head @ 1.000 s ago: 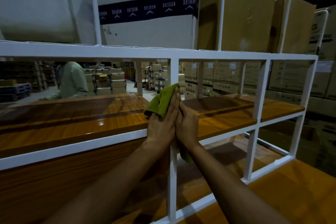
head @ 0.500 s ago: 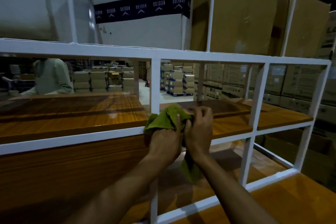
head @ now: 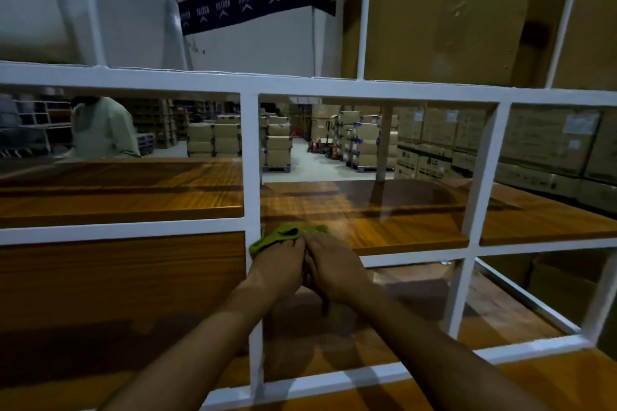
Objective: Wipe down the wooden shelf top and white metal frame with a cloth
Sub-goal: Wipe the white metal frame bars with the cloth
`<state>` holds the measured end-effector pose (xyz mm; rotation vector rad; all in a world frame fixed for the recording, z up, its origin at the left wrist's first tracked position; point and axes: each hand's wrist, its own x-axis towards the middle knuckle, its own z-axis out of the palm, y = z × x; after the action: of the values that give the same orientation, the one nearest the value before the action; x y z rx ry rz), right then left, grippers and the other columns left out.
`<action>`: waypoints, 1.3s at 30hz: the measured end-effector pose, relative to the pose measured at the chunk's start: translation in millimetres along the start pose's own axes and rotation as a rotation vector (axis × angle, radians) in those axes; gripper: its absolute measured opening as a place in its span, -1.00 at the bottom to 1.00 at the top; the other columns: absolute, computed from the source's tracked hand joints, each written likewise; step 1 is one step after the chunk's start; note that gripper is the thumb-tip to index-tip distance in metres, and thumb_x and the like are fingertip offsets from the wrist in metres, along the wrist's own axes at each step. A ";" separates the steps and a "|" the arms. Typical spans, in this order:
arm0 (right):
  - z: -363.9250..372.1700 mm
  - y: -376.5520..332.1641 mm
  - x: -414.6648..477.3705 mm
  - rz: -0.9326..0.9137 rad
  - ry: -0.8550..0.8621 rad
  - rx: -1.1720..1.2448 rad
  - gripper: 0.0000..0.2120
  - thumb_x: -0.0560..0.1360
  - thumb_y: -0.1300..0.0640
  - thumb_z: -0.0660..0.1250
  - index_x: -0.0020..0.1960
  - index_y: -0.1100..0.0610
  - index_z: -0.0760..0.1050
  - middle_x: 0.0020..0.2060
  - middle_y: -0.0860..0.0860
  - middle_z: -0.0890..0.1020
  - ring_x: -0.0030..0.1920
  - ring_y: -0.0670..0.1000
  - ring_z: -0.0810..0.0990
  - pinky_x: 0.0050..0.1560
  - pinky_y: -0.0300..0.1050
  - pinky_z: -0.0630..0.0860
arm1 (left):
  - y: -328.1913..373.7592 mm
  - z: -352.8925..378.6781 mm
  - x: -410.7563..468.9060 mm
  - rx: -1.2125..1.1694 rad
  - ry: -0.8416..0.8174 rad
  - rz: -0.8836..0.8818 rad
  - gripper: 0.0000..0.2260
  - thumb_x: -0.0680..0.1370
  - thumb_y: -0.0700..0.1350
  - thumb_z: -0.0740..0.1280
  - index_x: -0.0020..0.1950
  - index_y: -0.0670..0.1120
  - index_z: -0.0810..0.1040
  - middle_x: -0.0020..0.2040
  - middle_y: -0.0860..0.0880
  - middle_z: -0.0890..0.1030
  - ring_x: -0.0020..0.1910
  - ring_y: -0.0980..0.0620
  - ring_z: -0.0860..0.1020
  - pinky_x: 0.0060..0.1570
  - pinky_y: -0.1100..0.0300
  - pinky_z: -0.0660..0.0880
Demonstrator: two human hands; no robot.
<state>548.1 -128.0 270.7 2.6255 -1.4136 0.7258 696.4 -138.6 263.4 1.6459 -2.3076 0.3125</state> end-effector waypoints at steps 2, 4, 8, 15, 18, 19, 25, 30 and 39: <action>-2.7 2.8 3.5 -0.002 -0.048 -0.021 -0.38 0.57 -0.08 0.15 0.56 0.15 0.20 0.50 0.13 0.33 0.48 0.14 0.28 0.47 -0.01 0.19 | -0.7 -2.8 6.7 0.038 -0.064 0.000 -0.60 0.62 -0.10 0.21 0.46 -0.10 0.36 0.38 -0.12 0.48 0.29 -0.13 0.48 0.31 -0.01 0.40; -3.6 4.7 8.6 0.024 -0.082 -0.019 -0.43 0.63 -0.06 0.10 0.57 0.14 0.15 0.53 0.13 0.28 0.52 0.12 0.22 0.50 -0.02 0.13 | -1.2 -7.2 14.7 0.047 -0.127 0.015 -0.60 0.61 -0.11 0.25 0.45 -0.11 0.37 0.39 -0.13 0.48 0.31 -0.14 0.47 0.34 0.00 0.39; -4.9 0.8 11.7 0.054 -0.113 -0.011 -0.44 0.64 -0.09 -0.04 0.56 0.16 0.16 0.52 0.14 0.29 0.52 0.12 0.23 0.51 -0.03 0.12 | -0.2 -11.1 15.2 -0.009 -0.129 0.011 -0.57 0.58 -0.11 0.28 0.45 -0.13 0.38 0.37 -0.14 0.49 0.29 -0.14 0.48 0.33 0.02 0.39; -12.6 13.3 -22.3 0.060 -0.030 -0.101 -0.49 0.68 -0.03 0.02 0.55 0.19 0.20 0.49 0.14 0.33 0.50 0.11 0.24 0.50 -0.06 0.06 | 27.1 -0.6 0.7 -0.015 0.000 0.103 -0.49 0.57 -0.12 0.33 0.49 -0.17 0.28 0.31 -0.16 0.52 0.21 -0.17 0.52 0.20 -0.05 0.47; -19.9 33.7 -34.3 0.116 0.013 -0.154 -0.47 0.63 -0.07 -0.03 0.48 0.17 0.31 0.40 0.14 0.45 0.43 0.11 0.35 0.47 -0.02 0.16 | 53.9 0.1 14.9 0.065 0.027 0.142 -0.50 0.59 -0.15 0.26 0.52 -0.17 0.23 0.25 -0.17 0.54 0.14 -0.19 0.54 0.04 -0.05 0.50; -22.2 42.1 -38.8 0.137 0.013 -0.176 -0.45 0.61 -0.08 -0.05 0.46 0.17 0.33 0.38 0.14 0.47 0.40 0.11 0.37 0.46 0.00 0.19 | 64.2 0.6 19.8 0.074 0.037 0.153 -0.50 0.60 -0.16 0.24 0.53 -0.17 0.21 0.23 -0.17 0.54 0.13 -0.20 0.55 0.00 -0.05 0.48; -45.2 90.3 -57.5 0.307 -0.064 -0.211 -0.29 0.51 -0.17 -0.09 0.53 0.19 0.23 0.49 0.16 0.34 0.50 0.13 0.26 0.52 0.05 0.12 | 119.0 9.7 54.8 0.060 0.048 0.238 -0.52 0.62 -0.17 0.20 0.53 -0.17 0.21 0.27 -0.18 0.54 0.15 -0.20 0.54 0.01 -0.03 0.46; -46.0 98.8 -42.8 0.318 -0.066 -0.261 -0.22 0.46 -0.20 0.32 0.51 0.22 0.23 0.44 0.17 0.38 0.43 0.17 0.32 0.45 0.00 0.21 | 127.4 9.0 72.1 0.051 0.030 0.191 -0.58 0.61 -0.14 0.23 0.47 -0.15 0.33 0.23 -0.14 0.57 0.14 -0.18 0.56 -0.02 -0.02 0.48; -15.3 82.5 -19.9 0.240 0.092 -0.183 -0.47 0.40 -0.01 0.48 0.30 0.18 0.47 0.22 0.14 0.54 0.24 0.17 0.47 0.29 0.05 0.37 | 99.9 8.2 66.0 0.037 -0.005 0.098 -0.74 0.59 -0.16 0.27 0.27 -0.15 0.50 0.19 -0.12 0.59 0.11 -0.13 0.57 -0.01 -0.02 0.52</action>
<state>466.9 -155.7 262.8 2.2826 -1.6980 0.6912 580.8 -167.3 278.3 1.5550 -2.4047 0.3743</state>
